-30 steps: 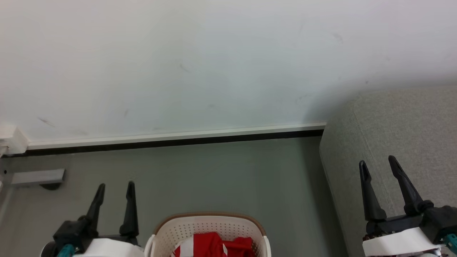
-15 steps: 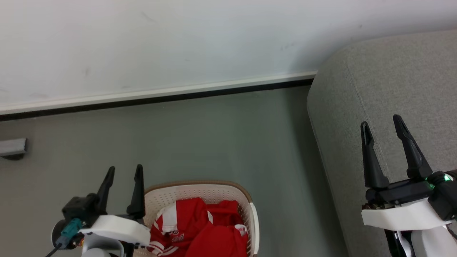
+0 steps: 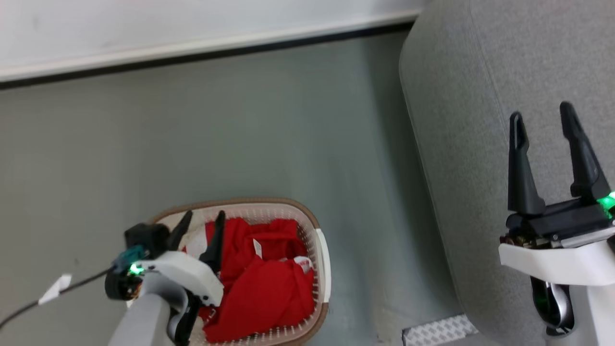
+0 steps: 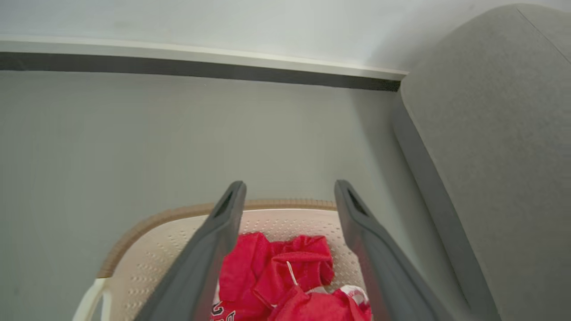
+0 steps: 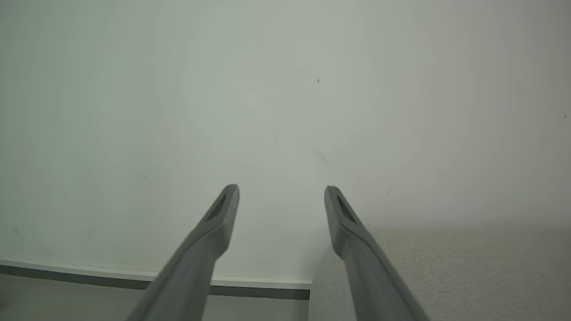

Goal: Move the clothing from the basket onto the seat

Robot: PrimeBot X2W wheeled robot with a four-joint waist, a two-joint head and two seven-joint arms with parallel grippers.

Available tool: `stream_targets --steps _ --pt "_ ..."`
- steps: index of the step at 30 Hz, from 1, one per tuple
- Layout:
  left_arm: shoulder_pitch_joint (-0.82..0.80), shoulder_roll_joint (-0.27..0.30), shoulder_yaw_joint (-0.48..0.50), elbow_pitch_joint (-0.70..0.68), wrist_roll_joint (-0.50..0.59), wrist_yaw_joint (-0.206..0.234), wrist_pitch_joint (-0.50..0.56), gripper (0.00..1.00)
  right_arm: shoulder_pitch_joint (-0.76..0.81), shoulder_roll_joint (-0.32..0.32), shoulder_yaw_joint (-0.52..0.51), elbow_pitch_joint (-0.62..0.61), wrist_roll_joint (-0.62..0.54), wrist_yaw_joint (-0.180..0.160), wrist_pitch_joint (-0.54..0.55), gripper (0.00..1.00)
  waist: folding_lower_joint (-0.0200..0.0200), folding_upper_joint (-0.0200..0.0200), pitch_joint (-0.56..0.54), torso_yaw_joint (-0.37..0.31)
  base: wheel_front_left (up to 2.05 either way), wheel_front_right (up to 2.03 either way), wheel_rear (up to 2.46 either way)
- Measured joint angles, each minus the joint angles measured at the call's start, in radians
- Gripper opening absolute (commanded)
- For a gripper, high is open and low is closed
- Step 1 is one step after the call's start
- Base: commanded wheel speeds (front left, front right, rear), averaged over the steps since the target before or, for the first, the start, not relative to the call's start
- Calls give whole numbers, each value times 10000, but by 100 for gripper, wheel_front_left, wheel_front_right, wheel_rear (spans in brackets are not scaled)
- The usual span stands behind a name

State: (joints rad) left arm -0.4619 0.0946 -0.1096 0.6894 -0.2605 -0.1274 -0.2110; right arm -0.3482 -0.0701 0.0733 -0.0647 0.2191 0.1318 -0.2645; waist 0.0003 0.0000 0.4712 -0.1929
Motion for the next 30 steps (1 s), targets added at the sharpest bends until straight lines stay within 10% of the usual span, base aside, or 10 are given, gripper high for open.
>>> stream_targets --steps 30 --pt "-3161 2464 -5898 2489 -4174 -38 4571 100 -1252 171 -36 -1503 999 0 0 100 -2 0 3525 -1515 0 0 0"
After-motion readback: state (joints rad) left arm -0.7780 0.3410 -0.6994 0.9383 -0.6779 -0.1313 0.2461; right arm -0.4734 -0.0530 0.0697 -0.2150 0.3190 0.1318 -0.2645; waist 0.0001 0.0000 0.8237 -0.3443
